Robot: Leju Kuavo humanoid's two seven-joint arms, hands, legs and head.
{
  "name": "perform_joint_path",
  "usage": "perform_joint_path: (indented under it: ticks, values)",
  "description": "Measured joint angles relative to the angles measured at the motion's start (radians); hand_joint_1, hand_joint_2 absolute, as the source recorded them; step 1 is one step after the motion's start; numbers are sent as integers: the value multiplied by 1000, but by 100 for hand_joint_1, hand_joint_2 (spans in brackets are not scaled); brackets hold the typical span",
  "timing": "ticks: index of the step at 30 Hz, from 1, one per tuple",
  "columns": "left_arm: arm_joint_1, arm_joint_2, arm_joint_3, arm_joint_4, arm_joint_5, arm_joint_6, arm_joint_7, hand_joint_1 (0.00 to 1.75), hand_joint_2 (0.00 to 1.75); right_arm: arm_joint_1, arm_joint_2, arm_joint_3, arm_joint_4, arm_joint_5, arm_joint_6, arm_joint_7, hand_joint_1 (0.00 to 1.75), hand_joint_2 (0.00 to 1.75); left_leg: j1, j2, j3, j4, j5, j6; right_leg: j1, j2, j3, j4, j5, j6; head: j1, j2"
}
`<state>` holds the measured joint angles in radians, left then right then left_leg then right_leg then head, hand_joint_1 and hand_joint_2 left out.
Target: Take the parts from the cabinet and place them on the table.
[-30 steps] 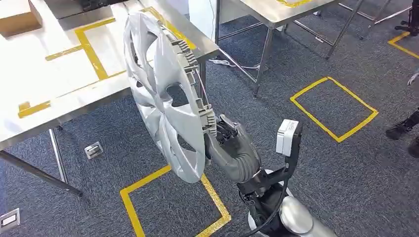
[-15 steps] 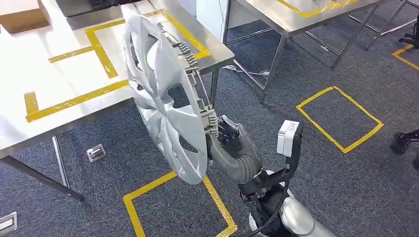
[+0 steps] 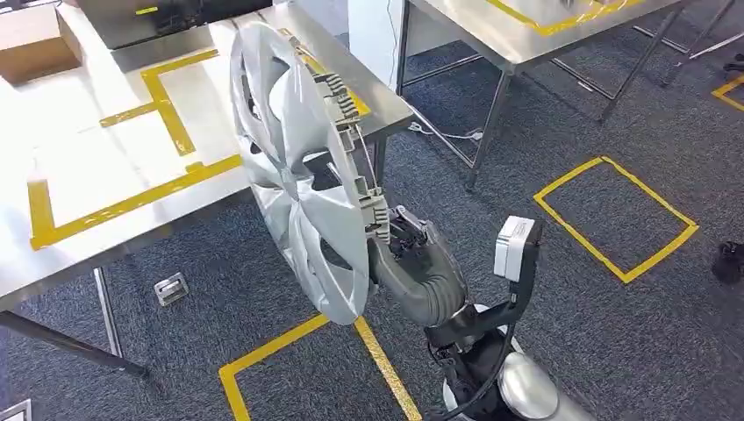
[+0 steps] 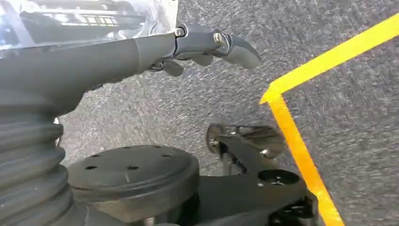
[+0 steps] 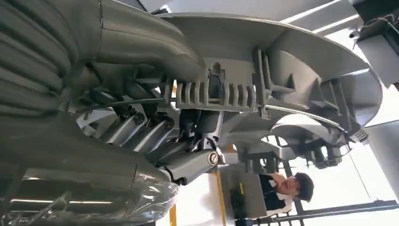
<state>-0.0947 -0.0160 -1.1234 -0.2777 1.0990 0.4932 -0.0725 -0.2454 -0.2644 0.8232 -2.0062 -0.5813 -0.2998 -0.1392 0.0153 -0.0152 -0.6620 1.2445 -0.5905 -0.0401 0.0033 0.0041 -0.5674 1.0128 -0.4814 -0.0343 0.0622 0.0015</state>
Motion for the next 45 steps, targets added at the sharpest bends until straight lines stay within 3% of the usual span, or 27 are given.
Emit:
perform_joint_path:
  ticks: [2,3,4,6,9,12,13,14,15,17,18,19,22,24,25,28,29,30,33,34,35,36,38,40,43,44,45]
  values:
    - [0,1,-1,0,0,0,0,0,175,3,0,0,0,10,-6,0,175,175,7,2,48,-167,132,-5,-6,-1,30,2,-21,10,0,0]
    - [1,0,-2,0,0,-1,0,0,175,4,0,0,1,13,-8,0,175,175,2,2,51,-176,125,-6,-6,-2,32,-1,-27,16,-1,0]
    - [0,0,-3,0,0,-1,0,0,175,4,0,0,0,16,-8,-1,175,175,-3,6,48,-208,89,0,-6,0,31,3,-28,20,-12,0]
    - [3,0,-6,0,0,0,3,0,175,7,0,-1,0,17,-10,-2,175,175,-8,9,57,-212,102,33,-4,1,35,10,-36,36,-8,0]
    - [0,3,-10,1,0,0,3,0,175,10,-1,-2,-2,19,-12,-1,175,175,-3,7,80,-221,100,53,-7,-1,25,48,-55,47,0,0]
    - [-3,6,-11,0,-1,0,3,0,175,14,-1,-2,-2,19,-11,0,175,175,-7,7,90,-220,87,64,-8,-1,-106,266,-140,54,10,0]
    - [-2,6,-12,0,-1,0,3,0,175,15,-1,-1,-2,19,-11,0,175,175,-9,7,95,-220,82,64,-8,-1,-147,320,-150,53,10,0]
    - [-2,7,-13,0,-1,0,3,0,175,16,-1,-1,-2,19,-11,0,175,175,-10,6,103,-220,76,64,-8,-1,-164,327,-132,52,10,0]
    - [-1,8,-13,0,-1,0,3,0,175,17,-1,-1,-2,19,-11,0,175,175,-10,4,114,-220,68,63,-7,-1,-159,288,-89,48,11,0]
    - [-2,7,-15,0,-1,0,3,0,175,17,-1,-2,-2,19,-11,1,175,175,-10,1,141,-220,50,59,-4,-1,-105,124,32,38,11,0]
    - [-2,6,-15,0,-2,0,3,0,175,17,-1,-2,-2,19,-11,1,175,175,-9,1,150,-222,41,54,-1,0,-82,59,64,34,13,0]
    - [-4,6,-16,0,-2,0,3,0,175,16,-1,-2,-1,19,-11,1,175,175,-10,1,153,-222,38,49,6,-1,-87,55,29,32,8,0]
    - [-5,6,-17,0,-2,-1,3,0,175,15,-1,-2,-3,19,-11,1,175,175,-11,1,159,-219,40,29,8,0,-74,28,33,10,12,0]
    - [-6,7,-17,0,-2,-1,3,0,175,16,-1,-3,-4,19,-11,3,175,175,-11,3,157,-201,20,20,-1,-2,-53,15,33,1,12,0]
    - [-9,7,-17,0,-2,-1,3,0,175,16,-1,-3,-4,19,-11,3,175,175,-10,3,135,-157,-5,16,-1,-3,-47,12,29,-4,2,0]
    - [-7,7,-17,0,-2,-1,3,0,175,16,0,-2,-4,19,-11,3,175,175,-7,3,15,46,-80,4,-1,-2,-35,13,15,-8,0,0]
    - [-4,7,-17,0,-2,-2,3,0,175,16,0,-2,-4,19,-11,3,175,175,-7,3,-6,61,-72,4,-2,-1,-28,13,10,-8,1,0]
    - [-3,7,-17,0,-2,-2,3,0,175,17,-1,-2,-4,21,-11,4,175,175,-6,3,-5,34,-37,4,-2,0,-17,13,2,-6,-1,0]
    - [-3,7,-17,0,-2,-2,3,0,175,20,-1,-1,-4,24,-13,6,175,175,-5,6,62,-184,123,11,-2,-2,20,13,-22,2,-1,0]
    - [-2,7,-17,0,-1,-2,3,0,175,19,-1,-1,-3,25,-13,5,175,175,-10,7,57,-176,106,16,-1,-2,26,9,-24,6,0,0]
    - [-5,7,-18,0,-2,-2,3,0,175,18,0,-1,-3,25,-13,5,175,175,-14,11,68,-228,84,25,0,-1,15,10,-25,14,-8,0]
    - [-2,7,-18,0,0,-2,5,0,175,18,0,-2,-3,25,-14,5,175,175,-17,10,70,-219,99,37,-1,-1,20,10,-30,21,-5,0]
    - [0,7,-18,0,-2,-2,3,0,175,19,0,-2,-3,26,-14,5,175,175,-14,9,82,-227,92,53,-2,-2,27,19,-29,32,-6,0]
    - [-3,8,-18,1,-2,0,3,0,175,18,0,-2,-3,27,-16,6,175,175,-9,9,96,-232,87,62,-3,-1,4,73,-56,42,2,0]
    - [-4,7,-19,1,-2,-2,3,0,175,21,-1,-2,-3,29,-17,6,175,175,-10,9,105,-232,73,67,-8,-1,-130,283,-135,50,7,0]
    - [-4,6,-20,1,-1,-2,3,0,175,24,-1,-2,-3,32,-17,6,175,175,-10,9,113,-231,66,67,-8,-1,-162,319,-133,52,9,0]
    - [-2,6,-21,1,-1,-1,3,0,175,28,-1,-2,-3,35,-18,6,175,175,-9,7,124,-231,58,65,-8,-1,-168,308,-105,51,10,0]
